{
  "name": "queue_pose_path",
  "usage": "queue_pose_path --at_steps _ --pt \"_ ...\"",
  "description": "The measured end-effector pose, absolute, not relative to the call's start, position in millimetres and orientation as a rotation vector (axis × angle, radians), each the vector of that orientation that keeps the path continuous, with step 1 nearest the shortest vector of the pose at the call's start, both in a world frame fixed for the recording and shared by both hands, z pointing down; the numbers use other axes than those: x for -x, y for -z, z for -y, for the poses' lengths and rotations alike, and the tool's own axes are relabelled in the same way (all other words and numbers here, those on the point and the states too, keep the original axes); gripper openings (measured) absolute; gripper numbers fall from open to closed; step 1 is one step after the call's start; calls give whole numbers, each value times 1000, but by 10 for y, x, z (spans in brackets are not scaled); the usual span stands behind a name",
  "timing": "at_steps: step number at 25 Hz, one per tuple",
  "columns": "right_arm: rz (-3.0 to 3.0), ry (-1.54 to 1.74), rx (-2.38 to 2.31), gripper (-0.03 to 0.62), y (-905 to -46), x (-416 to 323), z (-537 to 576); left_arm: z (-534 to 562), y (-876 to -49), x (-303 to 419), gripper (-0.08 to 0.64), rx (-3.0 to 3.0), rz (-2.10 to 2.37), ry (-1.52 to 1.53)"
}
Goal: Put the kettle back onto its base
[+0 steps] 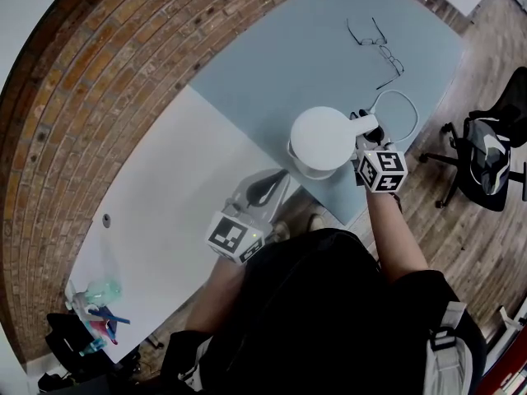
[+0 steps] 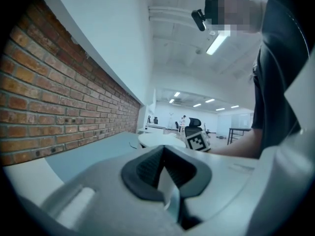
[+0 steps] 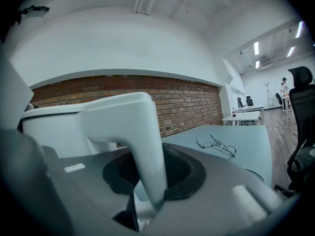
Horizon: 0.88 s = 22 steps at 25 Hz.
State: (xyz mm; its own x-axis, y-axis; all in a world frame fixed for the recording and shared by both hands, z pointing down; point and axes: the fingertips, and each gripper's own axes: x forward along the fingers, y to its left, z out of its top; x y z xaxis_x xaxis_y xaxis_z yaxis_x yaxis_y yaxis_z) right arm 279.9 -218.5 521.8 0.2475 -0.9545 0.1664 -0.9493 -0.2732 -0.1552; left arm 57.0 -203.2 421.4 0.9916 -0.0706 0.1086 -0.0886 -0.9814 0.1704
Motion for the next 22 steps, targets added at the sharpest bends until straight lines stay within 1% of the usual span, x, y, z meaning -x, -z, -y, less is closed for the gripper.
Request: queue_pose_path --at_steps 22 --pt "-1854 400 2454 94 -5506 -2871 2135 2051 -4286 -683 3 -2951 73 -192"
